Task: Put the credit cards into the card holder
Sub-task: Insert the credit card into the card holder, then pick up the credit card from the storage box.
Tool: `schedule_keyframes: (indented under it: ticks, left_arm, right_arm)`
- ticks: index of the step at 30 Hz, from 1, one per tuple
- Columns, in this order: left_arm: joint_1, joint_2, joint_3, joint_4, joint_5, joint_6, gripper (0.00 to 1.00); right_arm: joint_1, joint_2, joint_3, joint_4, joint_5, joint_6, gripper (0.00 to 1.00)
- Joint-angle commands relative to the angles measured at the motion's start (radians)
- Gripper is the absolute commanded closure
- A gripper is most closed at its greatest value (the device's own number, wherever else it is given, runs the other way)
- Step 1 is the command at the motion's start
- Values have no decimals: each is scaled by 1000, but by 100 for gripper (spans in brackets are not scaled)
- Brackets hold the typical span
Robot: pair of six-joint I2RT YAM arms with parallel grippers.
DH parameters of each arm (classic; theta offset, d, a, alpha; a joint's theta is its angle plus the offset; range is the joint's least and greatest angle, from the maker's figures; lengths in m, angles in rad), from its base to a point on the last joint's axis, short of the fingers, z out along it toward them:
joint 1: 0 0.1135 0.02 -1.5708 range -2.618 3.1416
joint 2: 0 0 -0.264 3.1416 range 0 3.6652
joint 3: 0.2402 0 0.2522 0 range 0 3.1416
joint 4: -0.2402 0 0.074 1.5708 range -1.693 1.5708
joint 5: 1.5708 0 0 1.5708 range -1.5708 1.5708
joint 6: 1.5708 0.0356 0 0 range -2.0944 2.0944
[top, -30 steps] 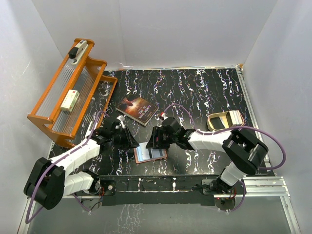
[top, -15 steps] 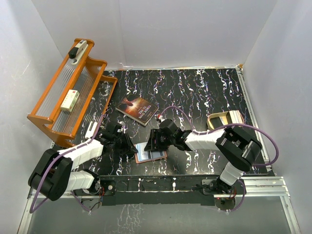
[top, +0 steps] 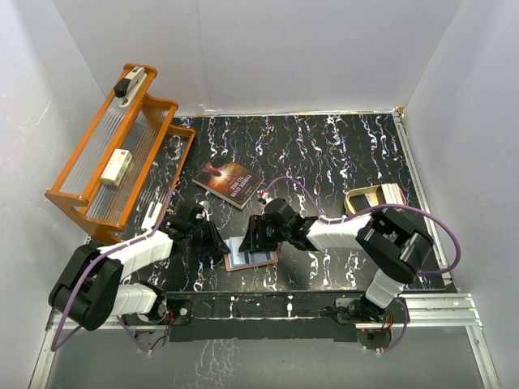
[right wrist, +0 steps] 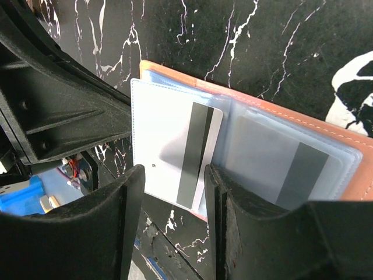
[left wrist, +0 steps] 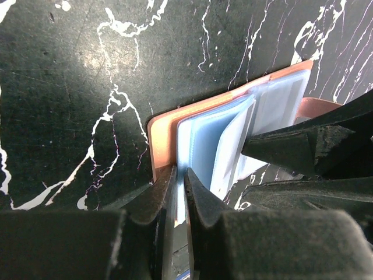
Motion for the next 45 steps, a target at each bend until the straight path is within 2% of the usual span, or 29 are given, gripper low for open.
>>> schedule_keyframes:
  ticks: [1,6,11,16,19,23,27,35,36,37,45]
  left_arm:
    - [-3,-11,41,-49,-23,32,90]
    - [-4,-87,83,-126,-59,43,85]
    - [-4,-164,113,-180,-78,41,67]
    - [-4,-226,178,-247,-89,81,54]
    - [-3,-263,230,-292,-90,123,47]
    - [-4,-289,299,-350,-61,191,40]
    - [-4,-296,357,-415,-41,259,20]
    - [-4,-336,382,-480,-35,375,12]
    - [-4,-340,378,-482,-32,386,3]
    - [-4,-346,369,-479,-29,397,2]
    - [-4,-336,337,-439,-4,433,1]
  right_arm:
    - [8,-13,36,66,-28,-20,57]
    - [5,-73,75,-68,25,-95,56]
    - [-2,-129,131,-253,128,-174,55]
    - [-46,-181,208,-443,250,-272,54]
    - [-94,-192,272,-550,331,-347,53]
    - [-217,-183,351,-674,417,-435,52]
    - [-345,-174,396,-733,493,-494,52]
    - [-569,-96,534,-867,663,-637,50]
    - [-600,-92,546,-872,666,-656,49]
    - [-627,-90,553,-867,670,-671,47]
    - [-775,-43,610,-846,752,-736,45]
